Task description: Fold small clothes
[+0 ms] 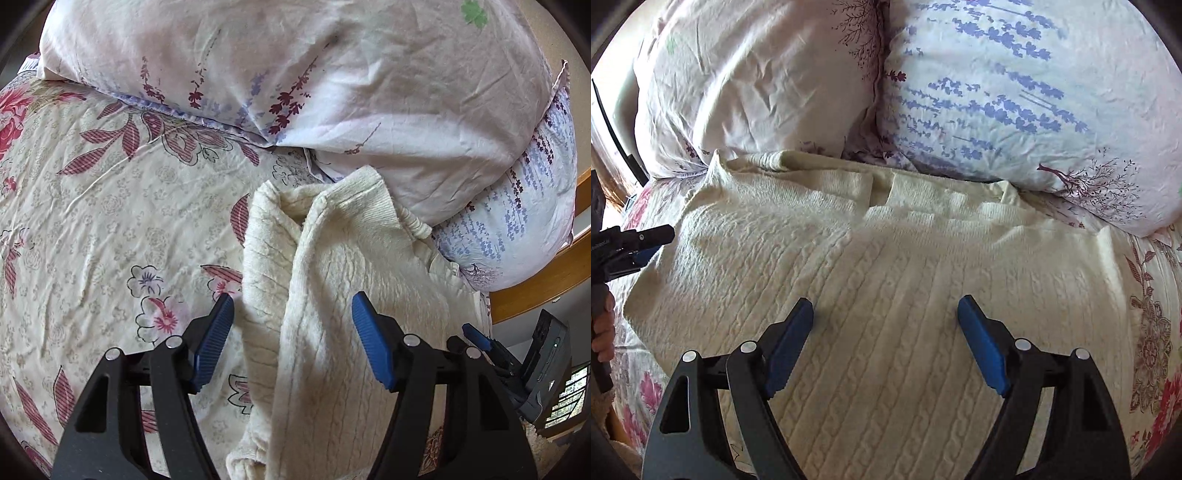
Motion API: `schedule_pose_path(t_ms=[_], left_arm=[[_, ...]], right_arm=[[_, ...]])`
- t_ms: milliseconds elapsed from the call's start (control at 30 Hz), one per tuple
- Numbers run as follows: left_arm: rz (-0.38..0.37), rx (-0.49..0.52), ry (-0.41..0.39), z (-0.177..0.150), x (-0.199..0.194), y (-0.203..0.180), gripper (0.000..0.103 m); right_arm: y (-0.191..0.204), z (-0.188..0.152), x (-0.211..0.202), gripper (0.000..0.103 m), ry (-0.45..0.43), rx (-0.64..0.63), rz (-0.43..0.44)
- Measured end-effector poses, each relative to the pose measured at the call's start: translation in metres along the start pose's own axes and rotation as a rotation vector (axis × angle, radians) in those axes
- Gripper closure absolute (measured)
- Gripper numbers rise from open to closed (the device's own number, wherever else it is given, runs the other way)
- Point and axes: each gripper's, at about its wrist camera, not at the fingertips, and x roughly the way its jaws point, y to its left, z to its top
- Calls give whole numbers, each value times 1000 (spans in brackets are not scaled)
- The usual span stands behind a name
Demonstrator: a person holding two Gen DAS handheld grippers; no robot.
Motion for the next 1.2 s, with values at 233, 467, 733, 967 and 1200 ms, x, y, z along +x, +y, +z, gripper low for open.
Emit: schedule_pose_path(t_ms=[233, 467, 733, 967, 1200], left_arm=[[31, 23, 3, 3, 3, -3, 43], [43, -13, 4, 10, 12, -4, 56], [92, 19, -5, 14, 21, -17, 45], [54, -45, 12, 17, 27, -9, 81], [-13, -80, 7, 16, 26, -12, 88]], right_arm=[[3, 0, 5, 14, 12, -40, -55], [-10, 2, 4, 10, 6, -11, -39], [-6, 3, 7, 9, 3, -2, -42], [-6, 3, 7, 9, 1, 5, -40], [-6, 1, 7, 8, -2, 5, -38]])
